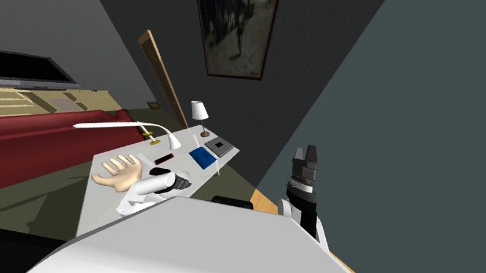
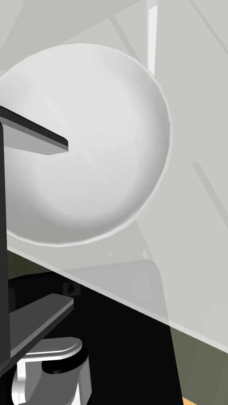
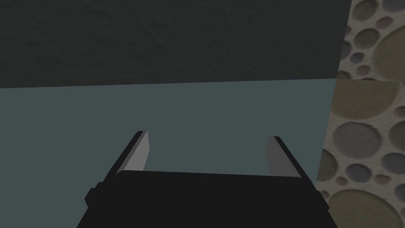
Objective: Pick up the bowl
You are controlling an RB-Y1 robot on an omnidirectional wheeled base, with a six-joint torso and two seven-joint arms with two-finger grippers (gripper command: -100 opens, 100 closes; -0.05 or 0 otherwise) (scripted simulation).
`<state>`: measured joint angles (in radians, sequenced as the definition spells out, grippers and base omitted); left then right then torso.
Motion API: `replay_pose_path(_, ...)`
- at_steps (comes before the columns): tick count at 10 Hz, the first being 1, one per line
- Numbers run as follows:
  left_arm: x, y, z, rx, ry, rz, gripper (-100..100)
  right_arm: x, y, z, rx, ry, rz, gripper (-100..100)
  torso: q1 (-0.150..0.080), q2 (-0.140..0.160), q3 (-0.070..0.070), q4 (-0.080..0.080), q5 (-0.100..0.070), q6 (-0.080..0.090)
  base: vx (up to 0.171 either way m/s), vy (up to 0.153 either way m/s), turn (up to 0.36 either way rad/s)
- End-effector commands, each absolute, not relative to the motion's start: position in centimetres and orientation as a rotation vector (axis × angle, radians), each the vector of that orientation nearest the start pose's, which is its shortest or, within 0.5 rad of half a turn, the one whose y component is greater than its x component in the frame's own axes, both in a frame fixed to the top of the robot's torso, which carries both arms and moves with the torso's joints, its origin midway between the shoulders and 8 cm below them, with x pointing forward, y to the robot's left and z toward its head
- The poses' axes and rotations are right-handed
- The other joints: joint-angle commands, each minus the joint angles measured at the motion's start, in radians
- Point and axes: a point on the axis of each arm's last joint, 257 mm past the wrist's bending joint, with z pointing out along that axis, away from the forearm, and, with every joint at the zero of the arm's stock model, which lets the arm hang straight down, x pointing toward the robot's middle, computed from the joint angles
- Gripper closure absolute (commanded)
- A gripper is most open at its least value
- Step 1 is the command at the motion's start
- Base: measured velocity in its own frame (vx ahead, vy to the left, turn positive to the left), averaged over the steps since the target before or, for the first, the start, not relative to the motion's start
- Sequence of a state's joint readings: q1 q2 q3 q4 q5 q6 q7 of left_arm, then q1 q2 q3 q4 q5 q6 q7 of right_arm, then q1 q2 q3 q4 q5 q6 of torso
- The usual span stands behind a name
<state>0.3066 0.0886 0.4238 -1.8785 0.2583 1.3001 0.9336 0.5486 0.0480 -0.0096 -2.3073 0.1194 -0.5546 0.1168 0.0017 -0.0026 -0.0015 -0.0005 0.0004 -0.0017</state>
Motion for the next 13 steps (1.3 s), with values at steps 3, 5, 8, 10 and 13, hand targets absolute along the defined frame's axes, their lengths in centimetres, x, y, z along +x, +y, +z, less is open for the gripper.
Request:
replay_pose_path(3,24.9,40.4,-44.7,-2.983,0.207,-0.447,0,32.7,-27.4,3.1,0.540,0.647,1.098,0,-0.001,0.001,0.000,0.000,0.000,0.000,0.014,0.011,-0.022)
replay_pose_path(5,26.2,40.8,-45.4,-2.978,0.123,-0.443,-100,32.7,-27.4,3.1,0.540,0.647,1.098,0,0.000,0.005,0.003,0.001,0.000,0.001,-0.100,0.040,-0.262)
replay_pose_path(8,27.4,41.0,-46.1,-2.973,0.044,-0.438,-100,32.7,-27.4,3.1,0.540,0.647,1.098,0,0.003,0.010,0.006,0.002,0.001,0.000,-0.121,0.068,-0.168)
replay_pose_path(10,28.3,41.0,-46.5,-2.969,-0.004,-0.434,-100,32.7,-27.4,3.1,0.540,0.647,1.098,0,0.003,0.008,0.005,0.002,0.000,0.000,-0.103,0.041,-0.177)
replay_pose_path(13,28.9,40.9,-46.7,-2.967,-0.034,-0.431,-100,32.7,-27.4,3.1,0.540,0.647,1.098,0,0.001,0.009,0.005,0.002,0.000,0.000,-0.092,0.027,-0.125)
